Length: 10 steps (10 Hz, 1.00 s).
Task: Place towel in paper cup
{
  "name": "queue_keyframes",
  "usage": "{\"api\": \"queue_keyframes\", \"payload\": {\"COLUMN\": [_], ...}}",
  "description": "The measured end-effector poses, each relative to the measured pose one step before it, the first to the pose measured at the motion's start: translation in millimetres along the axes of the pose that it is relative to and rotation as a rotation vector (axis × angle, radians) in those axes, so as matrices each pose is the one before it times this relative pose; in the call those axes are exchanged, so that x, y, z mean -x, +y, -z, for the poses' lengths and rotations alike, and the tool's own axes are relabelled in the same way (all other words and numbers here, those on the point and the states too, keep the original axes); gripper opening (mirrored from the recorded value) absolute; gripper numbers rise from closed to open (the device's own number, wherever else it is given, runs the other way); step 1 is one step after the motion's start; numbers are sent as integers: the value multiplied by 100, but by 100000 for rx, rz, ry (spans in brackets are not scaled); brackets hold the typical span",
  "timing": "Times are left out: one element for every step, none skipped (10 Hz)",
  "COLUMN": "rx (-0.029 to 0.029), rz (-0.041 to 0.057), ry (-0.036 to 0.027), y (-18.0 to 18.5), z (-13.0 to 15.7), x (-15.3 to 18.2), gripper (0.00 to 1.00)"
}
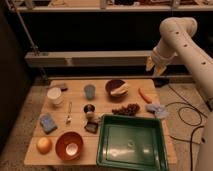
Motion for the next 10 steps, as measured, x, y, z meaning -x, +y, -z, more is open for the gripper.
{"api": "queue_keyframes", "payload": {"rx": [-129,103,-80,27,1829,1635,2205,2090,842,794], "rz": [363,-147,-98,888,263,313,-607,-720,-741,-884], "ry": [-157,122,105,58,-146,288,190,1046,476,578], "y": [-196,102,128,16,325,395,1221,1642,980,1472], "z": [-26,0,36,-177,-371,-575,-1006,-754,-297,-422], "x": [208,-99,-133,32,41,67,-19,-243,-285,-388], "gripper": [42,42,42,42,42,42,42,42,42,42]}}
